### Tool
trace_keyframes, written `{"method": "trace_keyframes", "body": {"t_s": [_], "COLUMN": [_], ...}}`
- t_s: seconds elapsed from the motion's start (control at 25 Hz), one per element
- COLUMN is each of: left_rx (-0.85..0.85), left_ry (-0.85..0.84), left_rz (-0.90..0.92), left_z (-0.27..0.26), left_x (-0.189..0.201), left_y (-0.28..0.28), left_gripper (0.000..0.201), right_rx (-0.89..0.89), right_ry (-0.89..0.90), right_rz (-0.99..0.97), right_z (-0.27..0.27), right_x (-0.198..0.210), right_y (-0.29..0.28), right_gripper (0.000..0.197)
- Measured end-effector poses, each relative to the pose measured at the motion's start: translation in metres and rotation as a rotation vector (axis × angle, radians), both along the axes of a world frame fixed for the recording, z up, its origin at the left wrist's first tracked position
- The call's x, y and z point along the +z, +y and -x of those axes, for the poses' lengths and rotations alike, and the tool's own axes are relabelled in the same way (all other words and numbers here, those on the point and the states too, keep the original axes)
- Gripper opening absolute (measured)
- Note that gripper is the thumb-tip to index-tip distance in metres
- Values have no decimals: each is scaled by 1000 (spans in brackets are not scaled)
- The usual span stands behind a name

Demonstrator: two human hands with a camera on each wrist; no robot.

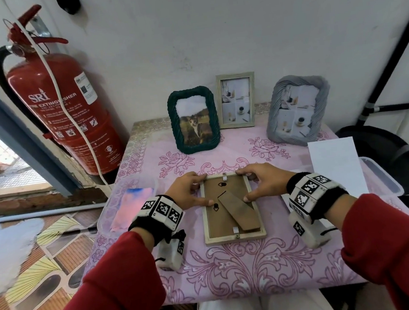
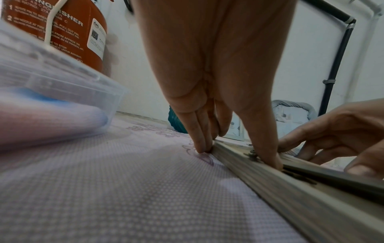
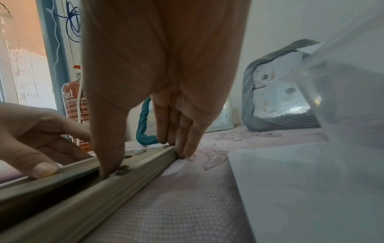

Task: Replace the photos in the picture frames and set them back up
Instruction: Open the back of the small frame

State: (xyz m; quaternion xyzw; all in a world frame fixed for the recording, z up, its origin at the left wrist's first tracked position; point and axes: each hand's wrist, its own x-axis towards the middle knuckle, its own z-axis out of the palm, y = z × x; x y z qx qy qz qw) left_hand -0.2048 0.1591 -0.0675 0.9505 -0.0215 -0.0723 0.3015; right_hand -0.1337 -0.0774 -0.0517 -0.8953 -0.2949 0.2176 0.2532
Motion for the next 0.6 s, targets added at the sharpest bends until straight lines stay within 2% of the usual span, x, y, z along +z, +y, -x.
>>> {"method": "trace_keyframes", "body": {"t_s": [0.6], "left_rx": [3], "left_ry": [-30], "left_rz": [47], "left_z": [2], "left_x": [-1], "left_y": [-1], "left_gripper": [77], "right_rx": [-42], "right_ry": [38], "right_rz": [-74], "right_z": [0], "right_x": [-6], "right_y": [-1], "right_gripper": [75]}}
